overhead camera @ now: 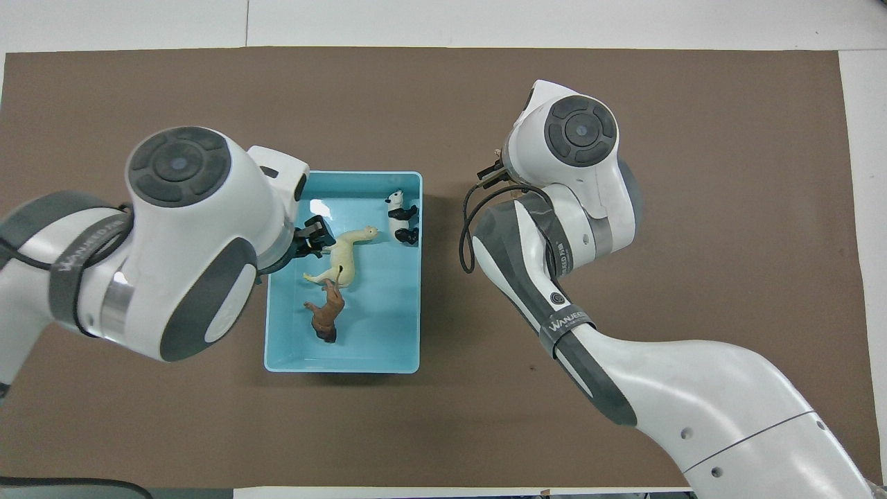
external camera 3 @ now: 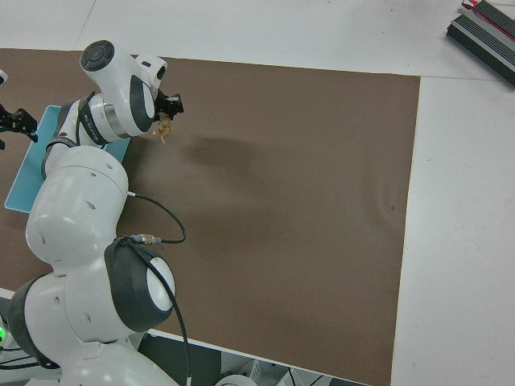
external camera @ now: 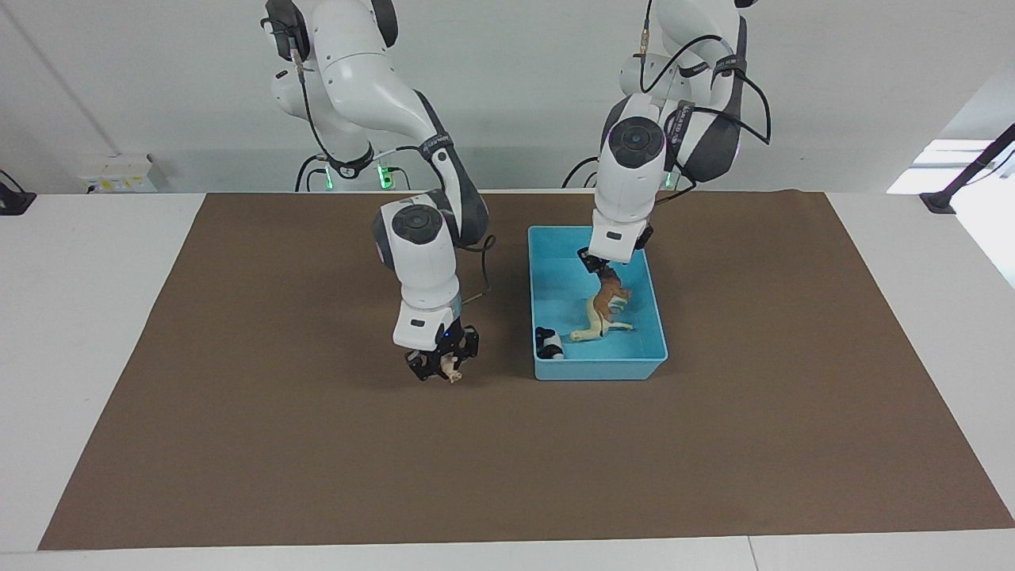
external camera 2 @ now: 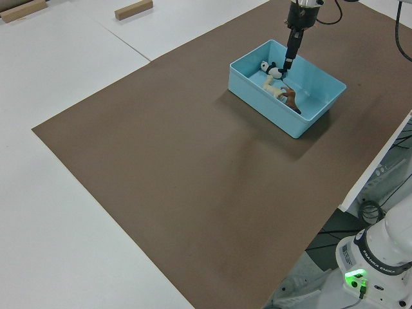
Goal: Put all toys into storage box
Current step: 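Release the brown horse and withdraw the left gripper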
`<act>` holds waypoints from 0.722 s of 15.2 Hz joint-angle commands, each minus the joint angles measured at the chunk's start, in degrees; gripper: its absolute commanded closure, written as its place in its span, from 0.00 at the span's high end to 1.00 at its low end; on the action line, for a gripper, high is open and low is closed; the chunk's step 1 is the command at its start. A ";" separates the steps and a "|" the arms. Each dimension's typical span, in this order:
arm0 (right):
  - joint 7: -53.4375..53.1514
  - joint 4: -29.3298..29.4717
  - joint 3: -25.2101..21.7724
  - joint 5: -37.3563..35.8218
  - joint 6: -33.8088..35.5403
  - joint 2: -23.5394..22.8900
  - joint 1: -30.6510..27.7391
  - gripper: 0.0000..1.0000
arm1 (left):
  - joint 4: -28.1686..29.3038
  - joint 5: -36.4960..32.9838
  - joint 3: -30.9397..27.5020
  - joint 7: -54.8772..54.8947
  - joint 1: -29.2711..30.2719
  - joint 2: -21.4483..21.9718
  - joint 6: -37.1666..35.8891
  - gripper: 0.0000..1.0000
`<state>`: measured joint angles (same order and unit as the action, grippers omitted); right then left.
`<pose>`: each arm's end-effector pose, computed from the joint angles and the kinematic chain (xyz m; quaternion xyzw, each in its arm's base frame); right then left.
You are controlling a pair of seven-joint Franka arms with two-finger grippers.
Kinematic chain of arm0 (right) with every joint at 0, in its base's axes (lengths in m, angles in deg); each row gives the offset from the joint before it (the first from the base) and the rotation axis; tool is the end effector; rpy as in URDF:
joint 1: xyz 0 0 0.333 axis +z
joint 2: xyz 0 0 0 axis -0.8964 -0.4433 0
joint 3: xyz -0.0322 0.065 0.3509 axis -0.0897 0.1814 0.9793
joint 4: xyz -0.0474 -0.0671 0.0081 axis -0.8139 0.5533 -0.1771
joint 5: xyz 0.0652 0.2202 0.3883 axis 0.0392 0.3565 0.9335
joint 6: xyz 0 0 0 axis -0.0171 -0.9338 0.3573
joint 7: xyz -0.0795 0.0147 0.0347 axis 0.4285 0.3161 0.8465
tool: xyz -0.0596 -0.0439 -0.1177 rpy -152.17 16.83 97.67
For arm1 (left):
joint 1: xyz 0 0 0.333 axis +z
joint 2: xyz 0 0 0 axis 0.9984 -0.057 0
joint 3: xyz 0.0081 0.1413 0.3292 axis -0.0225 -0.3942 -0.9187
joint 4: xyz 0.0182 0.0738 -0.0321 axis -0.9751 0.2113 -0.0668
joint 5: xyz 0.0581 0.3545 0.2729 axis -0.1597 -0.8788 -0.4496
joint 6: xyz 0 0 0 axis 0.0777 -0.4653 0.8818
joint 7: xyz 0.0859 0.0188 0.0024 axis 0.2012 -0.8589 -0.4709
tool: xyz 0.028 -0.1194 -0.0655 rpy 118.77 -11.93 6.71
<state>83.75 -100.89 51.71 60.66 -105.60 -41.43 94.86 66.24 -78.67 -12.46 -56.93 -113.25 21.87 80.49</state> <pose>0.7268 0.3164 0.3528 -0.9740 -0.2040 -0.0971 0.0147 0.5600 -0.2423 0.4835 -0.9818 -0.1801 0.0364 0.0476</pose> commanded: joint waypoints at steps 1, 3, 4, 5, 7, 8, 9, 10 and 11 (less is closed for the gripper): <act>-6.18 13.11 1.06 2.42 8.37 -5.30 1.07 0.00 | 0.74 0.65 -0.01 9.91 7.32 5.95 -3.95 1.00; -13.03 21.66 1.07 2.33 12.17 -8.64 4.76 0.00 | -3.72 0.65 -0.01 18.90 13.49 6.75 -9.83 1.00; -15.41 22.82 1.07 2.33 12.01 -9.09 6.69 0.00 | -6.71 0.56 -0.09 21.02 14.21 6.58 -13.60 1.00; -16.13 22.74 1.07 2.42 11.40 -9.18 8.97 0.00 | -8.65 0.38 -0.09 22.87 14.65 6.32 -15.81 1.00; -16.84 22.05 1.07 2.68 10.08 -9.18 12.57 0.00 | -8.59 0.29 -0.09 26.74 15.18 6.22 -15.92 1.00; -18.15 19.95 1.07 2.77 7.72 -9.10 14.60 0.00 | -8.32 0.29 -0.09 28.84 15.97 6.31 -15.83 1.00; -19.64 17.15 1.07 2.86 5.00 -9.10 15.83 0.00 | -8.58 0.56 -0.01 31.21 17.37 6.05 -15.49 1.00; -22.53 15.29 1.07 2.94 2.54 -9.10 17.33 0.00 | -9.11 0.56 -0.09 32.45 17.90 5.61 -15.48 1.00; -25.69 14.05 1.07 2.86 1.29 -9.01 17.86 0.99 | -9.55 0.65 -0.18 33.60 18.60 4.65 -15.48 1.00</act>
<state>61.71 -83.38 53.04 62.22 -100.56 -50.60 111.88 58.61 -78.62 -13.02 -26.97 -96.94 28.61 65.87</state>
